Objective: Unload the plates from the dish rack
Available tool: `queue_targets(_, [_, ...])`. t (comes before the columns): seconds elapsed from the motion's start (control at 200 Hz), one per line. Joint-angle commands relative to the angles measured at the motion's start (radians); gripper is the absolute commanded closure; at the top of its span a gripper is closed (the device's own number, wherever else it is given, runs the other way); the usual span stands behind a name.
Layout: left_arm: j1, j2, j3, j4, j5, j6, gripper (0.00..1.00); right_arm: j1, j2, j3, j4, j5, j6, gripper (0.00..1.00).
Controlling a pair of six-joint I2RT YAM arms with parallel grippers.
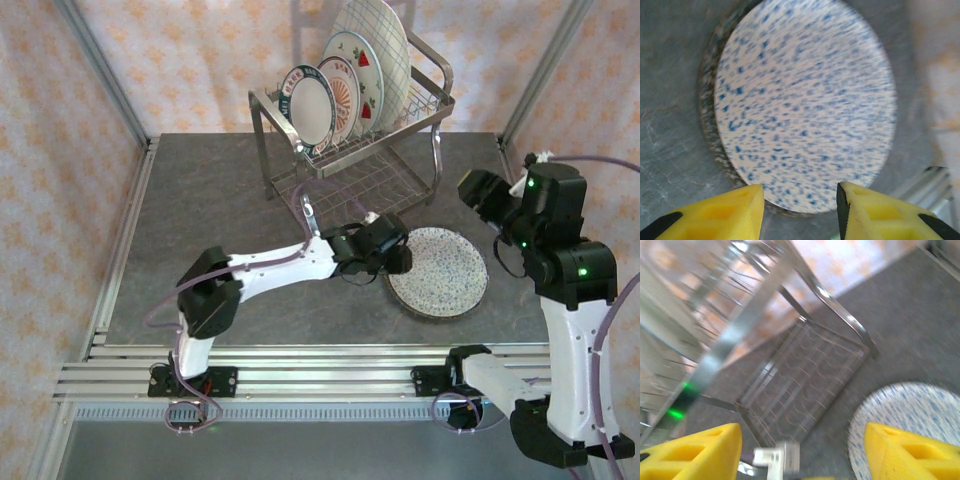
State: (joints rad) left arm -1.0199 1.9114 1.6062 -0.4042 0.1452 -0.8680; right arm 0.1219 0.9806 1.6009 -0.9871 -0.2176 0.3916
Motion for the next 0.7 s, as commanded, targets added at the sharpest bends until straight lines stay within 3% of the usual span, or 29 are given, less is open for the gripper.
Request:
queue_targets(0.0, [-0.015,-0.131,0.012,0.076,-0.129,0.093,0.56,-0.001,0.029,0.013,0.334,-0.116,-0.146,0.35])
queue_targets(0.29, [-0.022,-0.411,-0.09,0.204,-0.296,0.167,0.48,0.001,0.183,0.004,0.74,-0.327,-0.328,0.34])
queue_targets(0.696, [-0.019,-0.706,-0.127,0.298,-0.52,0.379,0.25,0.025,0.416,0.172,0.745,-0.399,-0.44,0.33])
